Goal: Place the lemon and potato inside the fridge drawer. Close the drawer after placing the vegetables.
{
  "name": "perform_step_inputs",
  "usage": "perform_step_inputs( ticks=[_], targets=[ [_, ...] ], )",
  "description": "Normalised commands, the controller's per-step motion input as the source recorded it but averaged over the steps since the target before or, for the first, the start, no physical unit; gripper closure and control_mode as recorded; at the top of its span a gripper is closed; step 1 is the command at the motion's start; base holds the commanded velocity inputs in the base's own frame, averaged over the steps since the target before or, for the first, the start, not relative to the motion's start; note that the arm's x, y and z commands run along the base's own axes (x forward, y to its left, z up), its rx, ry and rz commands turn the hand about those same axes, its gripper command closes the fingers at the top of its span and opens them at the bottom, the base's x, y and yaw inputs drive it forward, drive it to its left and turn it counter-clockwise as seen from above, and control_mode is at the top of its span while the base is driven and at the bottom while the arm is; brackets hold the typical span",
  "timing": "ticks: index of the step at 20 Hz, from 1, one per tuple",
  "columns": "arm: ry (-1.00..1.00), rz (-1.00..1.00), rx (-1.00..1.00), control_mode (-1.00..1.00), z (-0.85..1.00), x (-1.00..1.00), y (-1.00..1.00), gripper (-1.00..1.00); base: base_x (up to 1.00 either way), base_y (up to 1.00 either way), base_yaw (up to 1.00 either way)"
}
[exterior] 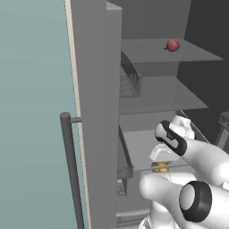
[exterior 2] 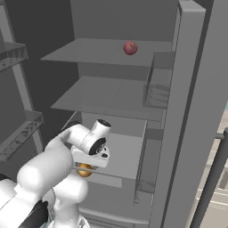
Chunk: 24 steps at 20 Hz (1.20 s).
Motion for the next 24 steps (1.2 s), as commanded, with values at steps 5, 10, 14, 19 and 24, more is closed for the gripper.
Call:
perform_step_inputs(
  ticks=[5,10,14,19,24],
  targets=[
    [0.1,0.0,0.0,-1.0,-0.07,0.49,0.02,1.0,0.0,0.0,0.0],
    [0.0,0.0,0.0,-1.0,-0.35,0.16,0.0,1.0,0.0,0.0,0.0],
    [0.03,0.0,0.0,-1.0,-0.32,0.17,0.0,1.0,0.0,0.0,0.0],
    [0.03,0.0,0.0,-1.0,-0.22,0.06,0.0,-1.0,0.0,0.0,0.0],
    [0.0,0.0,0.0,-1.0,0.0,0.0,0.0,-1.0,0.0,0.0,0.0]
  ],
)
